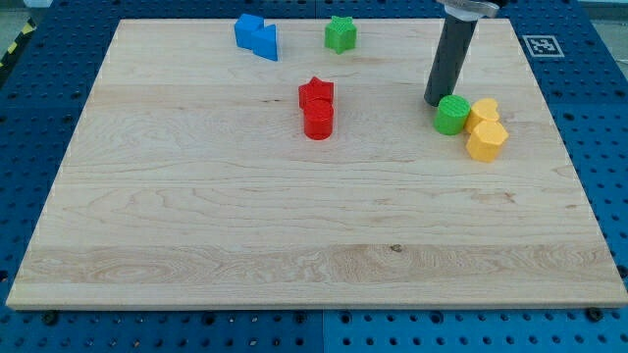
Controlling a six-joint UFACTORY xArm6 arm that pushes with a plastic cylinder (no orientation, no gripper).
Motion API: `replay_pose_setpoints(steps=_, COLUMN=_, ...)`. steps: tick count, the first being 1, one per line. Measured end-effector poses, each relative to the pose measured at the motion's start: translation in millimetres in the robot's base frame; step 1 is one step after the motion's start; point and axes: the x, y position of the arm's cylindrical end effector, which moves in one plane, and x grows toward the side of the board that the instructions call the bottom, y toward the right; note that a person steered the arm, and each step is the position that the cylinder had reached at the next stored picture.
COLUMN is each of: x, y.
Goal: Slide the green star closer to the green circle
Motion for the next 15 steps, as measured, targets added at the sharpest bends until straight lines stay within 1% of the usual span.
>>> replay_pose_setpoints(steps=1, x=-11, y=-21)
replay_pose_setpoints(steps=2, x=-30, y=-67)
replay_pose_setpoints(steps=3, x=-40, y=-128)
replay_pose_setpoints(steps=5, x=-106, y=-172)
replay_pose_setpoints(steps=6, x=-107, y=-181)
replay_pose_setpoints(steps=8, x=-140, y=-181)
replay_pose_setpoints(steps=12, x=-141, y=-153)
replay_pose_setpoints(steps=13, x=-139, y=-132)
replay_pose_setpoints(steps=14, x=-115, y=-119)
replay_pose_setpoints(steps=15, x=-95, y=-90)
